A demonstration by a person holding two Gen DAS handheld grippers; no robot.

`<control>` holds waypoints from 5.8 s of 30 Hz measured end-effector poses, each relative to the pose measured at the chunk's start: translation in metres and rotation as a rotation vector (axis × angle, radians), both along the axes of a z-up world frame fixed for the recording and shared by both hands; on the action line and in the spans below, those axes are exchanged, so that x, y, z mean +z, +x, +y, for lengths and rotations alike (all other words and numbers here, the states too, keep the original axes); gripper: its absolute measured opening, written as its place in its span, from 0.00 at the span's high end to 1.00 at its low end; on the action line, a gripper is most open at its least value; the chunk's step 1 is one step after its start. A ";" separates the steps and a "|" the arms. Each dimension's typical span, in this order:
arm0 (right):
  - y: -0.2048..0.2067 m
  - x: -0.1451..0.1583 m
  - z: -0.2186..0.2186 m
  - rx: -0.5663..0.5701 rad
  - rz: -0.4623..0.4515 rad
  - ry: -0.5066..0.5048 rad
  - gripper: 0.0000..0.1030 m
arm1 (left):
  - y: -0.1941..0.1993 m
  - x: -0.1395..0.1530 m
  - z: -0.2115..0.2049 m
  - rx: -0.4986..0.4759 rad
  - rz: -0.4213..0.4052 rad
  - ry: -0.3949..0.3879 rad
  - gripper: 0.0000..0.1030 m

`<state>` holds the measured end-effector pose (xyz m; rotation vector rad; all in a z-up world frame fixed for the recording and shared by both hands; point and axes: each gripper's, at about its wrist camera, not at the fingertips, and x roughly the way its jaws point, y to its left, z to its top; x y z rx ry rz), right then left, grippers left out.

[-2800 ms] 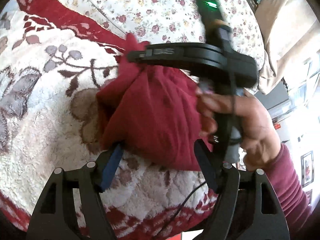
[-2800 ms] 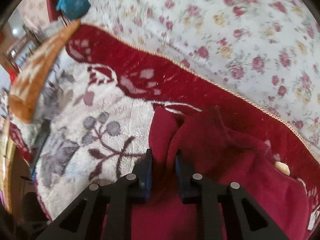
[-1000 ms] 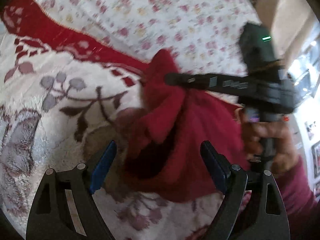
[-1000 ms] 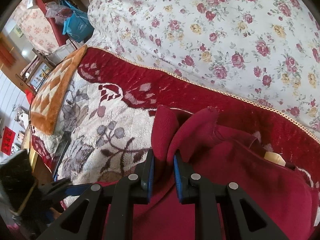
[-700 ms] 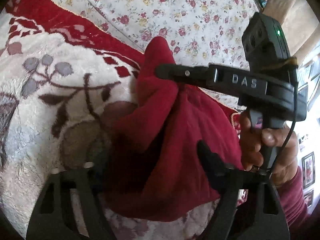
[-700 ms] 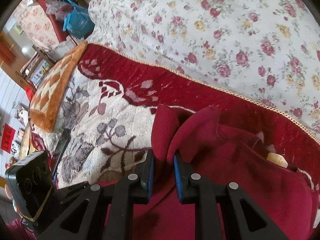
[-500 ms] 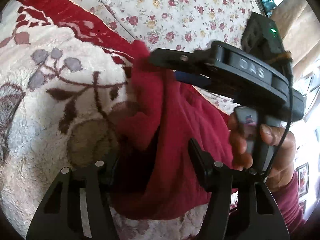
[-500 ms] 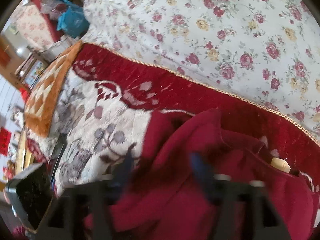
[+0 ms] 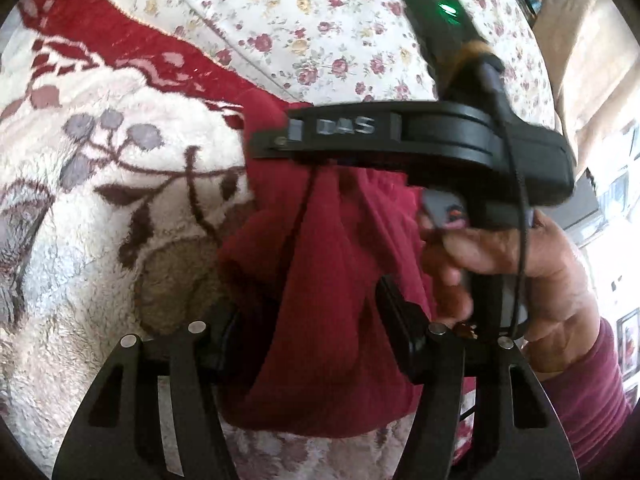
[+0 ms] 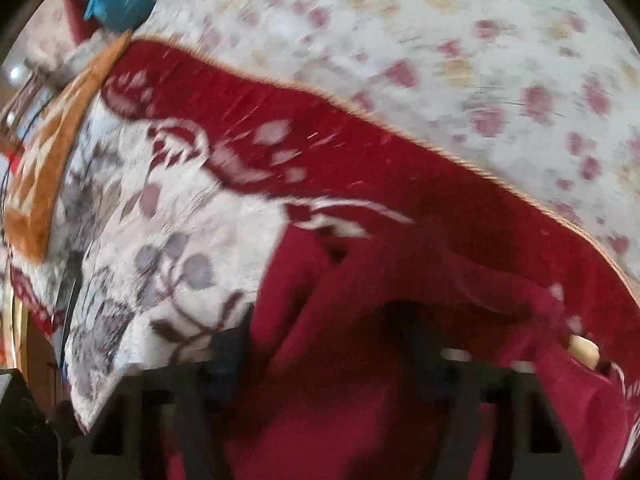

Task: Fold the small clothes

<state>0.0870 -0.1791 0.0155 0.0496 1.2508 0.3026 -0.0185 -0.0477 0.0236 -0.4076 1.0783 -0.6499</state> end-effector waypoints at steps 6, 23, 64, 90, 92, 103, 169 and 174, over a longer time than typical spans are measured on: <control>-0.033 0.031 -0.029 -0.020 -0.123 0.139 0.83 | -0.016 0.030 -0.009 -0.032 -0.062 -0.029 0.74; -0.137 0.138 -0.169 -0.170 -0.341 0.287 0.86 | -0.069 0.114 -0.139 -0.259 -0.202 0.048 0.83; -0.293 0.029 -0.244 -0.355 -0.128 0.029 0.65 | -0.106 0.022 -0.186 -0.389 -0.249 0.392 0.50; -0.219 0.043 -0.301 -0.572 -0.223 -0.058 0.85 | -0.107 0.023 -0.190 -0.364 -0.249 0.367 0.46; -0.232 0.064 -0.292 -0.568 -0.244 -0.030 0.83 | -0.106 0.023 -0.190 -0.358 -0.242 0.361 0.46; -0.279 0.061 -0.223 -0.387 -0.247 -0.092 0.61 | -0.112 0.023 -0.192 -0.346 -0.267 0.394 0.46; -0.229 -0.006 -0.308 -0.579 -0.191 0.418 0.10 | -0.011 0.002 -0.204 -0.314 -0.025 0.114 0.24; -0.222 -0.007 -0.303 -0.558 -0.219 0.398 0.08 | -0.010 0.000 -0.209 -0.328 -0.043 0.118 0.24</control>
